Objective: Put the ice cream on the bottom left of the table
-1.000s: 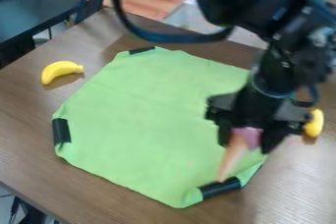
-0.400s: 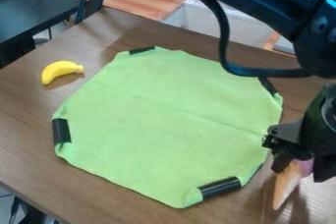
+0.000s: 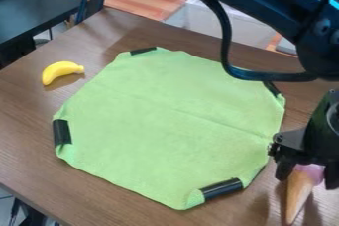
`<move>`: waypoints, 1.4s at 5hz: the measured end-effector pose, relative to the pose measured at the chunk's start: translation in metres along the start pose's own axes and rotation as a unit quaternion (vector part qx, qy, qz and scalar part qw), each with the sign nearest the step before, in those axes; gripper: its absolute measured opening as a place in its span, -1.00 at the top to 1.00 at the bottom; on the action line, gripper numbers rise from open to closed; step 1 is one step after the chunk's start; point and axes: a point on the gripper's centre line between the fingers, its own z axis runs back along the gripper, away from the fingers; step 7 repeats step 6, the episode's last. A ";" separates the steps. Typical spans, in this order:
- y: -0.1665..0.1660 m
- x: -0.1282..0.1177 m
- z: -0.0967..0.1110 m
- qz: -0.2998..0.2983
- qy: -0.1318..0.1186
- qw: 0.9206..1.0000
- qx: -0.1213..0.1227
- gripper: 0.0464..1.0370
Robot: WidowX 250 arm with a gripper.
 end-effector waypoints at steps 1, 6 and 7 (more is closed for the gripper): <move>0.002 0.000 0.010 -0.001 0.007 1.000 -0.016 -0.93; 0.107 0.035 0.111 0.023 -0.007 0.999 -0.039 -0.93; 0.107 0.035 0.111 0.023 -0.007 0.999 -0.039 -0.93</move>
